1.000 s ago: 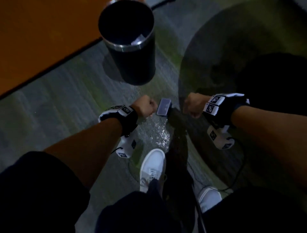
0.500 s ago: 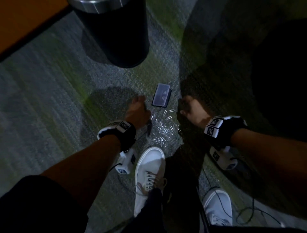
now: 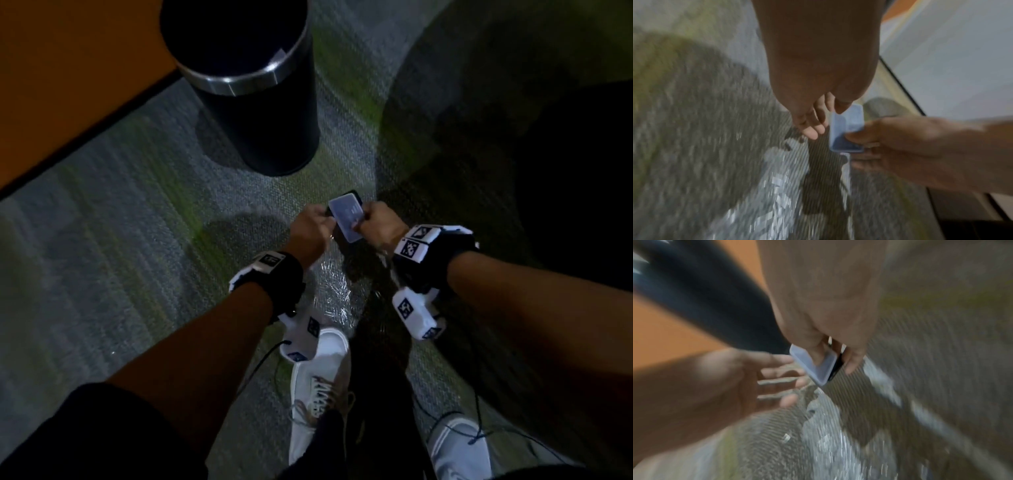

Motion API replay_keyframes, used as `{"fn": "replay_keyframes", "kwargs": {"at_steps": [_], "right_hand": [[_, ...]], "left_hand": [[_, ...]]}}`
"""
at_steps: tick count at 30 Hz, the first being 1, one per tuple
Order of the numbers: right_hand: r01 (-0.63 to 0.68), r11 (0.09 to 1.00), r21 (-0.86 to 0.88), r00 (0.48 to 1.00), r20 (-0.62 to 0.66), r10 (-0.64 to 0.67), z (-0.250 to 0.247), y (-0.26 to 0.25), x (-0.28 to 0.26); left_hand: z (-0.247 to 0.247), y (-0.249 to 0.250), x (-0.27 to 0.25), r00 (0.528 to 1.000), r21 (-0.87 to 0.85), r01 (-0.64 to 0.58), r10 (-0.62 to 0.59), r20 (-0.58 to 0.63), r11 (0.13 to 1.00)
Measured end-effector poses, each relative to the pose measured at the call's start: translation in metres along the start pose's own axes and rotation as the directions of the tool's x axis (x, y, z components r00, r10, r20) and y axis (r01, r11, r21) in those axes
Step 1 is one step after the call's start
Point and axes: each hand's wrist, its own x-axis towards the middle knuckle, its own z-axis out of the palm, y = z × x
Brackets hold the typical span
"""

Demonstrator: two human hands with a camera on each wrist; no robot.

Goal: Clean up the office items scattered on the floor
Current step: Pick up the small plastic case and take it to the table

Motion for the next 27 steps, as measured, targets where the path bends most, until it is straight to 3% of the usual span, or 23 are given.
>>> {"fn": "replay_keyframes", "kwargs": {"at_steps": [4, 8, 12, 15, 18, 19, 24, 27], "right_hand": [[0.127, 0.991, 0.031, 0.991, -0.036, -0.126, -0.061, -0.047, -0.045], [0.316, 0.949, -0.004, 0.944, -0.102, -0.315, -0.133, -0.116, -0.123], [0.529, 0.828, 0.188, 0.826, -0.339, -0.451, -0.217, -0.183, -0.246], [0.635, 0.641, 0.431, 0.751, -0.539, -0.382, -0.276, -0.215, -0.342], [0.694, 0.41, 0.592, 0.72, -0.572, -0.393, -0.327, -0.228, -0.431], [0.719, 0.371, 0.588, 0.695, -0.595, -0.404, -0.343, -0.228, -0.458], [0.831, 0.364, 0.421, 0.542, -0.758, -0.362, -0.417, -0.206, -0.577], [0.839, 0.461, 0.29, 0.465, -0.821, -0.33, -0.458, -0.183, -0.636]], "left_hand": [[-0.037, 0.082, -0.039, 0.997, -0.122, -0.083, 0.082, -0.013, 0.989], [-0.072, 0.197, -0.115, 0.941, -0.044, -0.309, 0.312, 0.13, 0.95], [-0.094, 0.312, -0.22, 0.814, 0.022, -0.579, 0.577, 0.071, 0.815], [-0.097, 0.387, -0.304, 0.729, -0.083, -0.678, 0.682, 0.052, 0.73], [-0.084, 0.448, -0.382, 0.602, -0.132, -0.785, 0.795, 0.07, 0.605], [-0.075, 0.465, -0.405, 0.566, -0.154, -0.806, 0.82, 0.085, 0.572], [-0.017, 0.525, -0.493, 0.411, -0.195, -0.876, 0.895, 0.173, 0.441], [0.025, 0.542, -0.527, 0.337, -0.165, -0.91, 0.911, 0.237, 0.38]]}}
